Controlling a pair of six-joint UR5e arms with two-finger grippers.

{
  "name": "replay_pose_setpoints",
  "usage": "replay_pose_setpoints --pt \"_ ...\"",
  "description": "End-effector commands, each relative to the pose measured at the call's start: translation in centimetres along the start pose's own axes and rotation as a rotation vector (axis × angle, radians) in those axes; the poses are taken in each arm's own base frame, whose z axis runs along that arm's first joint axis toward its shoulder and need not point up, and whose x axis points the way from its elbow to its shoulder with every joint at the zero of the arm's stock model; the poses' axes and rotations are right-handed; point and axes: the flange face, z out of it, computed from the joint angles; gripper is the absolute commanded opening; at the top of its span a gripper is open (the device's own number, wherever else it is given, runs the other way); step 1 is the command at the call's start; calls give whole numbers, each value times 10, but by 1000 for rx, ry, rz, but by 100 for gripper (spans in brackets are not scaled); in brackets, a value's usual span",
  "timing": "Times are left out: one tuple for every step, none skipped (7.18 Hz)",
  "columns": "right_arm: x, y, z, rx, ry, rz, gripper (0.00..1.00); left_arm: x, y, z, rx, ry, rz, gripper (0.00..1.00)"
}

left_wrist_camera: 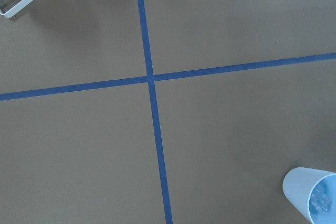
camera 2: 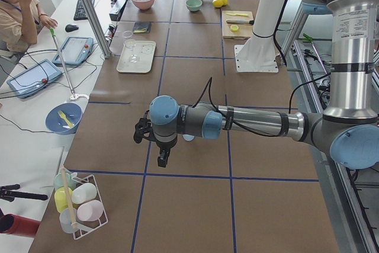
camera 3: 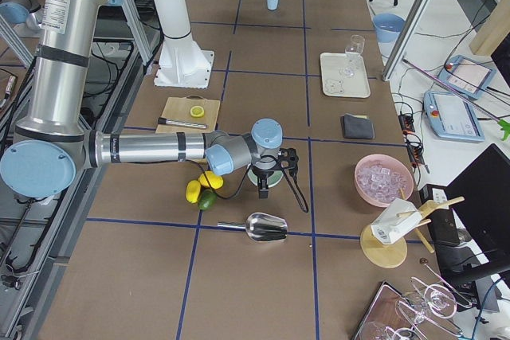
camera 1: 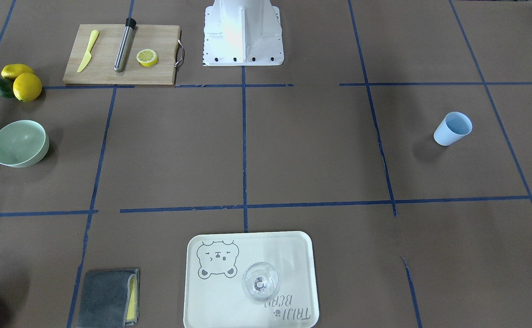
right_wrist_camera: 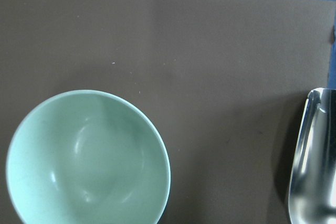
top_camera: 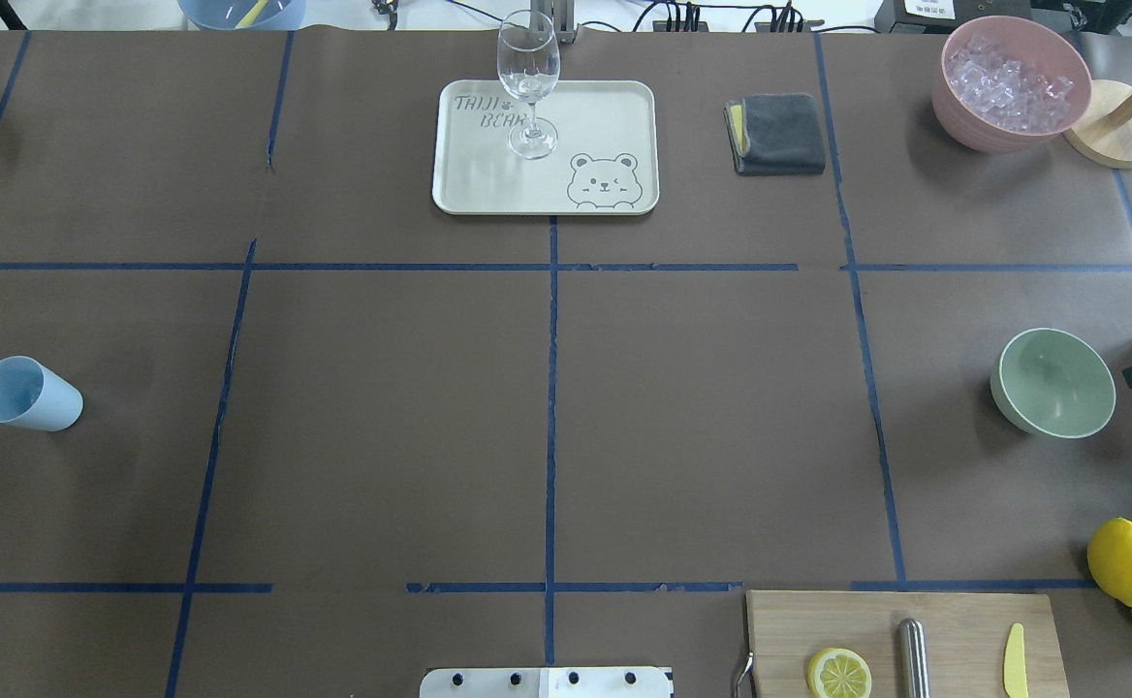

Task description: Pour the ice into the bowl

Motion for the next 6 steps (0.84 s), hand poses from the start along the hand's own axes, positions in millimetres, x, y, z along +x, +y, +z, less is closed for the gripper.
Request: replay_pose_setpoints --pt "-13 -6 37 37 -38 69 97 1 0 -1 10 0 15 100" --pt "-15 -11 46 44 -51 117 92 1 -1 -1 13 -2 19 100" --pt "-15 -14 49 50 -58 112 90 1 -1 -1 13 -2 16 100" --pt "-14 -14 55 41 -52 113 77 1 -1 -1 13 -2 19 100" --pt "-16 -13 61 37 -40 107 49 1 -1 -1 13 -2 16 100" --pt "-17 -12 62 37 -37 105 8 1 -1 -1 13 0 16 100"
